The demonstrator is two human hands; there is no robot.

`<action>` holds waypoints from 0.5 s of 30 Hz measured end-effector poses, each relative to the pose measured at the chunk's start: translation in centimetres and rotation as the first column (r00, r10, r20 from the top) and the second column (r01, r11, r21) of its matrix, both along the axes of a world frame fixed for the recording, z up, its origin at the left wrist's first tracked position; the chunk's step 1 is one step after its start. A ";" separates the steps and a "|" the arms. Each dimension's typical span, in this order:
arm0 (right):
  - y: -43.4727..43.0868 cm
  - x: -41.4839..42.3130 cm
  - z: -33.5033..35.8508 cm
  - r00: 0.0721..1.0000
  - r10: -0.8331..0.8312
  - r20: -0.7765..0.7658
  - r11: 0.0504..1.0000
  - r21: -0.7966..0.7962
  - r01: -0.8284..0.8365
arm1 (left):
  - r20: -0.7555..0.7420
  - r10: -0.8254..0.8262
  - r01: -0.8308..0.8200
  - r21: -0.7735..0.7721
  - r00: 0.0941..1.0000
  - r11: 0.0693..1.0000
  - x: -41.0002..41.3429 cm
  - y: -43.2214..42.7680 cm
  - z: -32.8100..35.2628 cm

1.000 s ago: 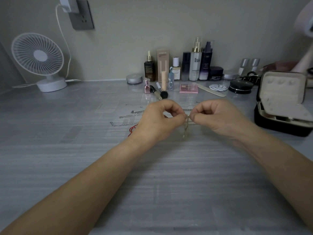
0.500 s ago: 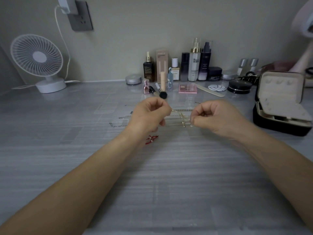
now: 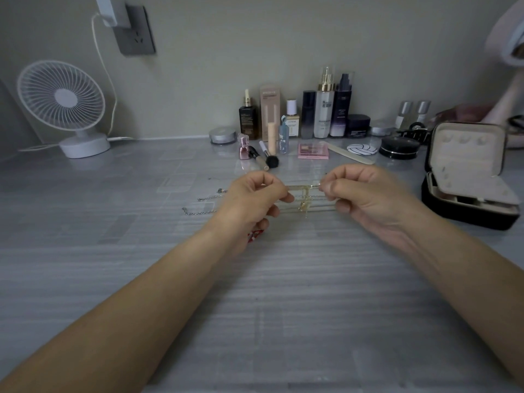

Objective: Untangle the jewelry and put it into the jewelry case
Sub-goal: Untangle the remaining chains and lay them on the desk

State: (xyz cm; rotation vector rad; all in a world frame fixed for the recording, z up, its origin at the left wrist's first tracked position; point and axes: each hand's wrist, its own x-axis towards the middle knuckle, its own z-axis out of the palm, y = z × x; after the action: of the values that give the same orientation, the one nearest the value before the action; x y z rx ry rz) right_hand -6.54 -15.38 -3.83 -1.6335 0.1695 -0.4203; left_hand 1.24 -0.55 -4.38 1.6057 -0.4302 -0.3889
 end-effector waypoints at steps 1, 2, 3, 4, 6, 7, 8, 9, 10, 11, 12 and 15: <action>0.0 0.0 0.0 1.000 0.013 0.006 1.000 0.013 -0.013 | -0.015 0.006 -0.006 0.001 1.000 1.000 0.1 0.0 0.0; 0.0 0.0 0.0 1.000 0.025 0.013 0.999 0.033 -0.026 | -0.038 0.015 -0.015 -0.007 0.999 1.000 0.2 0.1 0.0; -0.1 0.0 0.0 0.999 0.041 0.026 0.997 0.065 -0.042 | -0.066 0.026 -0.027 -0.022 0.997 0.999 0.4 0.2 0.0; -0.1 -0.1 0.1 0.997 0.059 0.044 0.993 0.104 -0.063 | -0.094 0.037 -0.040 -0.038 0.995 0.998 0.6 0.3 0.0; -0.3 -0.1 0.3 0.992 0.094 0.079 0.980 0.169 -0.106 | -0.129 0.053 -0.060 -0.058 0.990 0.996 1.0 0.6 0.0; -0.3 -0.2 0.4 0.990 0.108 0.088 0.974 0.189 -0.123 | -0.137 0.058 -0.067 -0.061 0.989 0.996 1.1 0.6 -0.1; -0.3 -0.2 0.4 0.988 0.121 0.091 0.970 0.202 -0.137 | -0.142 0.061 -0.070 -0.060 0.988 0.996 1.2 0.6 -0.1; -0.3 -0.2 0.4 0.987 0.131 0.093 0.966 0.213 -0.148 | -0.146 0.062 -0.071 -0.056 0.987 0.996 1.2 0.5 -0.1; -0.3 -0.2 0.3 0.986 0.138 0.095 0.963 0.222 -0.156 | -0.150 0.061 -0.070 -0.051 0.987 0.996 1.2 0.4 -0.2; -0.3 -0.2 0.3 0.984 0.144 0.101 0.960 0.228 -0.164 | -0.151 0.062 -0.069 -0.043 0.987 0.997 1.2 0.3 -0.2; -0.3 -0.2 0.3 0.983 0.149 0.109 0.958 0.231 -0.171 | -0.152 0.064 -0.070 -0.035 0.986 0.997 1.2 0.3 -0.3; -0.4 -0.3 0.3 0.981 0.156 0.120 0.960 0.216 -0.179 | -0.157 0.073 -0.077 -0.022 0.985 0.997 1.3 0.2 -0.4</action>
State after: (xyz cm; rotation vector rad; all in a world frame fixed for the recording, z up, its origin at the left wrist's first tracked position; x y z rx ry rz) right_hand -6.84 -15.74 -3.49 -1.3862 0.0009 -0.3404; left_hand 2.55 -0.33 -4.80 1.5470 -0.2542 -0.4456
